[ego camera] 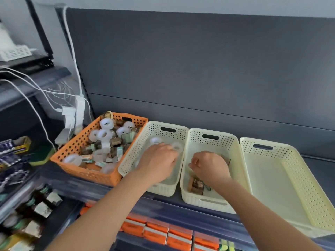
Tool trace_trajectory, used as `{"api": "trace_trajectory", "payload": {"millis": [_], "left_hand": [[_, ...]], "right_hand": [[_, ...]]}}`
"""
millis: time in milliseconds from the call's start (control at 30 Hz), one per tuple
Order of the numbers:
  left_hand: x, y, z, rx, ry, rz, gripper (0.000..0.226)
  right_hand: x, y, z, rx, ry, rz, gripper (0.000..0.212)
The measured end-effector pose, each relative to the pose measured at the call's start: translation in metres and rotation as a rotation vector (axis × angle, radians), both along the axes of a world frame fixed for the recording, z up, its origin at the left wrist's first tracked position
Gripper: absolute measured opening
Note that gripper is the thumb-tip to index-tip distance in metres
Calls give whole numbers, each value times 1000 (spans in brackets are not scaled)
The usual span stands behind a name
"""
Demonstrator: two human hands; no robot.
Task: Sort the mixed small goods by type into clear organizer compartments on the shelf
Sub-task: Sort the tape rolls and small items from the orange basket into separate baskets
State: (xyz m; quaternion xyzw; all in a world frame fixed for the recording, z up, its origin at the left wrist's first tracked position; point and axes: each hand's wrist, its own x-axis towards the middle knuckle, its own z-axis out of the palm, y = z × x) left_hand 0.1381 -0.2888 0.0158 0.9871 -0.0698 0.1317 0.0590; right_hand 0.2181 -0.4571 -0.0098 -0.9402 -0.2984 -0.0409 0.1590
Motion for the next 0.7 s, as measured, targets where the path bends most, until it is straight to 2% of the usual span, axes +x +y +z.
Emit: {"api": "trace_trajectory", "payload": {"millis": [133,333,500,700], "left_hand": [[-22,61,8,22,-11,172,14],[-54,154,5,55,149,395,14],[-70,212,-5,132,292,451,16],[-75,256,-16,109,478,499,14]], "right_hand": [[-7,47,8,63,-3,94,17],[-24,134,16,70,8,273,19],[-36,202,14,50,34,369,16],[-41,265,1,-117,-26,428,32]]}}
